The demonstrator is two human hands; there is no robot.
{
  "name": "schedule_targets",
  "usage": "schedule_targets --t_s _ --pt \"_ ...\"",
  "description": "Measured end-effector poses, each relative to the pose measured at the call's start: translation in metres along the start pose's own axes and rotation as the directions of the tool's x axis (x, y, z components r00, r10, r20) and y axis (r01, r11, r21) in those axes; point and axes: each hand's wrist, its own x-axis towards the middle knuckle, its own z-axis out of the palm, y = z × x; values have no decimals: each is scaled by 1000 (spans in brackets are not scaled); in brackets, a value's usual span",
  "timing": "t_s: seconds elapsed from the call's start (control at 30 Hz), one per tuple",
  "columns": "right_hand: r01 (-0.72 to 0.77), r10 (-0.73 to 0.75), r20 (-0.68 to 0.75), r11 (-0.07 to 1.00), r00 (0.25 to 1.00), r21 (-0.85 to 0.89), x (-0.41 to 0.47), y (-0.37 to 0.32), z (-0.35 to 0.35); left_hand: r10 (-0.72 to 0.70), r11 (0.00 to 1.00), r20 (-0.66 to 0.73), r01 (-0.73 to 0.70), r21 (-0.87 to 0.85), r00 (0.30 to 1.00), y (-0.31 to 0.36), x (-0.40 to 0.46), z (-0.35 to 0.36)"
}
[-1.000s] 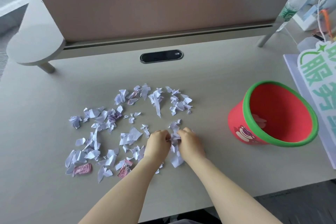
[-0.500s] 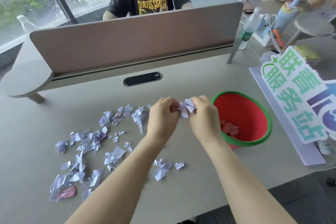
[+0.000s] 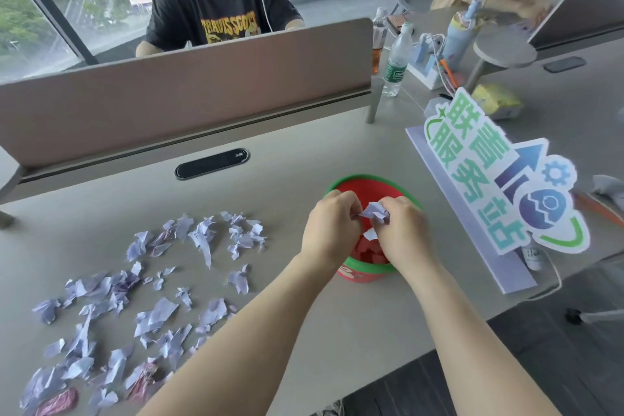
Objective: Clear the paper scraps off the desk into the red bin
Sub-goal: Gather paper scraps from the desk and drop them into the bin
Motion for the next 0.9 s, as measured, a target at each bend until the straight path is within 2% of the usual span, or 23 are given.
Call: schedule_targets --t_s 0.23,0.4,0.47,0.6,0.73,0.9 --pt "-60 61 169 998 984 -12 6 17 1 -16 988 82 3 155 997 -3 3 17" --pt "-41 80 265 988 961 -148 15 12 -5 -10 994 75 1 109 997 -9 7 14" --pt "-27 56 216 990 975 -136 18 5 -9 17 998 16 -18 66 1000 -12 6 12" --pt "82 -84 29 995 996 55 21 -26 -9 16 1000 -138 -16 6 990 -29 3 -3" --pt "253 -262 34 953 964 167 12 -72 11 -79 995 -176 89 50 981 -63 -11 -27" --pt "293 -322 262 945 910 145 -2 -111 70 -292 947 -148 308 97 945 -125 -33 -52"
